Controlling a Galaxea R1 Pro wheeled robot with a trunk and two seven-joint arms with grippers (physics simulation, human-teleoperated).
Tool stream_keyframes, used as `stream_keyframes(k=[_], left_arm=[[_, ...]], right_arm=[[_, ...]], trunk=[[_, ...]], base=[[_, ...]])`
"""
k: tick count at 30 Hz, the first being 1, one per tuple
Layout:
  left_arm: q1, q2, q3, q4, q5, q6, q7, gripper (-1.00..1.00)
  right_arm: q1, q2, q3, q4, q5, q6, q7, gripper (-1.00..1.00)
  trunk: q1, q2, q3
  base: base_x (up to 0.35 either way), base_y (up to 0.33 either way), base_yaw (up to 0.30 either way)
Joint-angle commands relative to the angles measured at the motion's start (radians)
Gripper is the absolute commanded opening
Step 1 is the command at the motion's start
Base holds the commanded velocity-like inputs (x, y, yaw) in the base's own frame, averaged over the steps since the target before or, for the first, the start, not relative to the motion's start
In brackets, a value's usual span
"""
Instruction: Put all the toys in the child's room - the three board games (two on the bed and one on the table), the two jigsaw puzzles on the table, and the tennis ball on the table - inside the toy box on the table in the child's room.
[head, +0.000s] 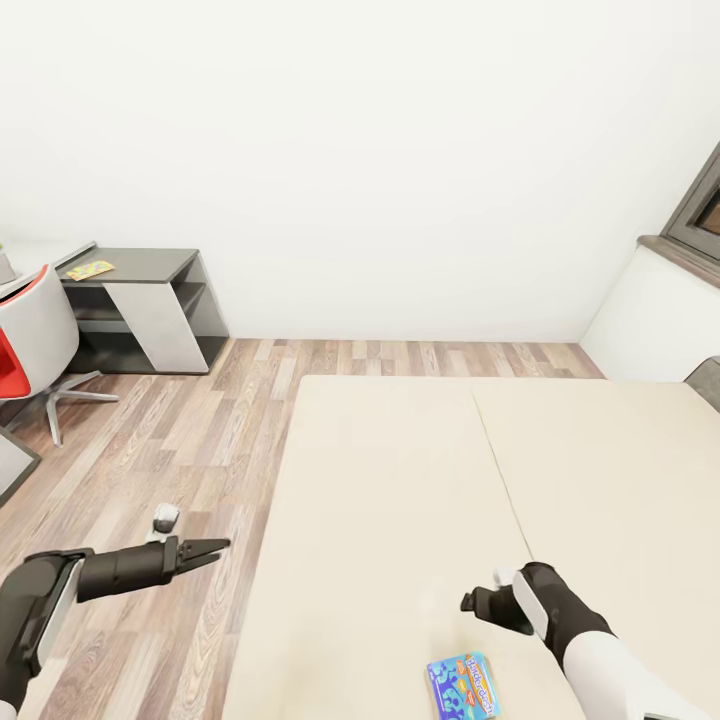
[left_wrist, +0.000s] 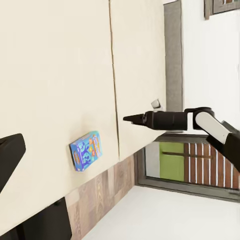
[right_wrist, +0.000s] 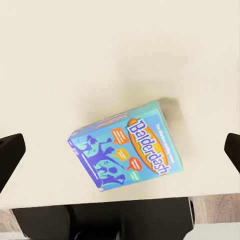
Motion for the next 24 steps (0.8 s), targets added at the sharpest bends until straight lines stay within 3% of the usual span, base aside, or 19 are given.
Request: stream_keyframes(k=[1, 7, 11, 24], left_arm=[[-0.001, 0.002, 0.0, -0.006, 0.002, 0.01, -0.024, 1.0], [0.002, 0.006, -0.001, -0.032, -0.003, 0.007, -0.176, 1.0], [0.003, 0.007, -0.002, -0.038, -0.003, -0.007, -0.181, 1.0], [0.005, 0.0, 0.002, -0.04, 0.001, -0.016, -0.181, 1.0]], right_arm=[[-0.001, -0.002, -0.004, -0.001, -0.004, 0.006, 0.029, 1.0], [-0.001, -0.025, -0.005, -0.002, -0.001, 0.004, 0.186, 1.0], [-0.001, -0.033, -0.004, -0.002, 0.001, 0.003, 0.234, 1.0], [-0.002, -0.034, -0.005, -0.003, 0.002, -0.001, 0.242, 1.0]], trunk=[[0.001, -0.002, -0.002], [0.001, -0.002, -0.002], [0.001, -0.002, -0.002], [0.001, -0.002, -0.003]], base=[[0.0, 0.0, 0.0], [0.0, 0.0, 0.0], [0.0, 0.0, 0.0], [0.0, 0.0, 0.0]])
